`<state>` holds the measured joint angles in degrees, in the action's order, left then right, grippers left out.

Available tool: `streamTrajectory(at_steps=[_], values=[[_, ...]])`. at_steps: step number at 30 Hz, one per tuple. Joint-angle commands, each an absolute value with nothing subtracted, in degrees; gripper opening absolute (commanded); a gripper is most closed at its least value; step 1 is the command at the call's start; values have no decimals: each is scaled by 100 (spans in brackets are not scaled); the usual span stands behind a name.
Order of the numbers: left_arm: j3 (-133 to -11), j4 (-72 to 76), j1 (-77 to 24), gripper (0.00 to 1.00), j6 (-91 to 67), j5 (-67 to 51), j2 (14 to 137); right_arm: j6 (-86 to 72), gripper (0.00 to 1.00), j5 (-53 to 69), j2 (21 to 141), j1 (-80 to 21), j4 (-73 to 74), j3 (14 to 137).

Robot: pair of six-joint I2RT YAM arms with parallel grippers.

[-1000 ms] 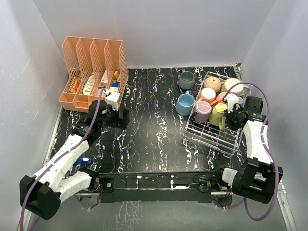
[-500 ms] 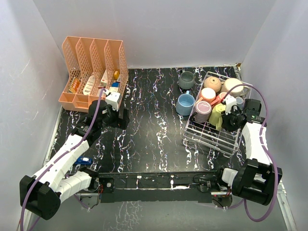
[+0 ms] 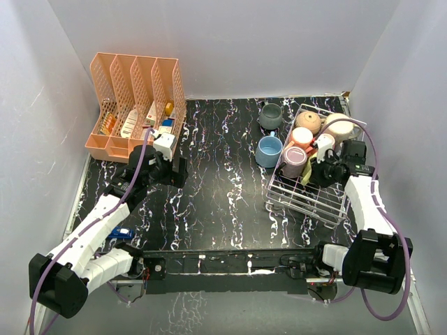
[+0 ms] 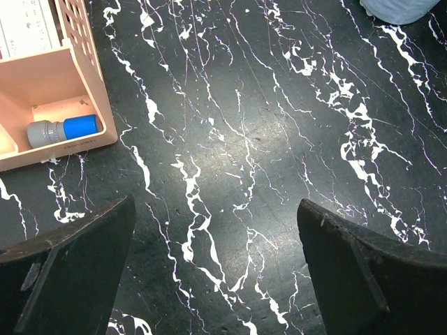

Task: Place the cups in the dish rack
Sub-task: Turn the cup upside down in the dish rack.

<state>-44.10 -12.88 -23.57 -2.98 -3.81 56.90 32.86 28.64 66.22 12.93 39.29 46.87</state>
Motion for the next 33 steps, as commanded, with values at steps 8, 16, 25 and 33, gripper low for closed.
streamTrajectory(at_steps=[8,16,25,33], values=[[-4372,-1274,-2329,97,-248,-360,5668,2636,12,2559,6854,890,3095,4949],[-4366,-1269,-2329,97,-253,-366,5662,2468,13,2373,6952,829,2882,5079],[-4366,-1274,-2327,97,-246,-347,5655,2473,14,2401,7098,771,2939,5212],[-4360,-1266,-2329,97,-249,-358,5664,3087,15,2651,6588,773,3604,5403]])
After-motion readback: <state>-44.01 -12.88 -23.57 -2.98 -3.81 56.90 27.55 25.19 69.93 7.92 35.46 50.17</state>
